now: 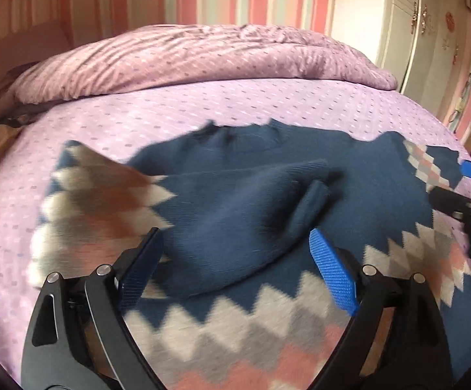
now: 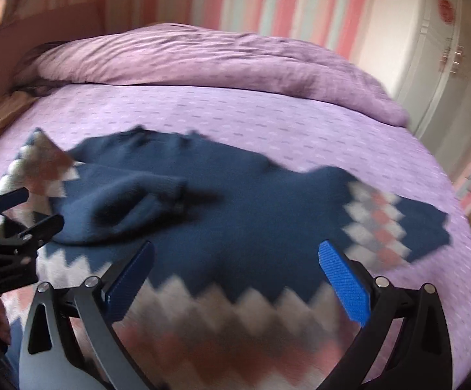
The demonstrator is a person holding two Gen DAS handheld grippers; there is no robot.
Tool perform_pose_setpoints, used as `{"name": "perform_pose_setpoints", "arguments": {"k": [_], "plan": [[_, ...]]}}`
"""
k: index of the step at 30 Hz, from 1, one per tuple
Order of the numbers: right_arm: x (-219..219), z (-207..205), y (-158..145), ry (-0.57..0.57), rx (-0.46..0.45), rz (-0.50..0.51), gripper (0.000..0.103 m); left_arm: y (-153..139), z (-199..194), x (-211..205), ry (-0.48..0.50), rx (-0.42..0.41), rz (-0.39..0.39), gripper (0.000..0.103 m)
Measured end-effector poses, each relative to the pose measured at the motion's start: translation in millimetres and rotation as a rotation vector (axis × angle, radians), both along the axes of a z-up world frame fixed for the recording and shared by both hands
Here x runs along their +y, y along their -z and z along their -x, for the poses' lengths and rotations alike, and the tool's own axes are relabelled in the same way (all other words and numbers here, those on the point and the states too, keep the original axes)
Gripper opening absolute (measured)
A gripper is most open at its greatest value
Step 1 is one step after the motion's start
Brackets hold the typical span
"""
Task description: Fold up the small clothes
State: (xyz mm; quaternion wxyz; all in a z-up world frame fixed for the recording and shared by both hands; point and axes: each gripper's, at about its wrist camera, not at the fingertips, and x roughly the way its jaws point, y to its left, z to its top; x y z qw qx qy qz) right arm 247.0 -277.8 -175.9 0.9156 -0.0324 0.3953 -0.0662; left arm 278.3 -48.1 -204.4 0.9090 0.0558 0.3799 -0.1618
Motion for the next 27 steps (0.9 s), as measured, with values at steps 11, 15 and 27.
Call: {"name": "perform_pose_setpoints", "arguments": {"k": [11,15,27], "plan": [[32.6,-72.9,50.5,-0.099,0.114,-0.242,0.101,-16.7,-2.8,57.7,-0.117,0.02,-0.006,0.1],[29.3,-88.2,60.8,-0.071,0.14,-0.324,0.089,-20.2,0.0,69.9,-0.153,0.02,0.015,0.1],[38.9,-106.0,86.7,0.002,0.228,-0.344,0.047,-23.6,4.1,80.1,-0.172,0.017,0.032,0.1]]}}
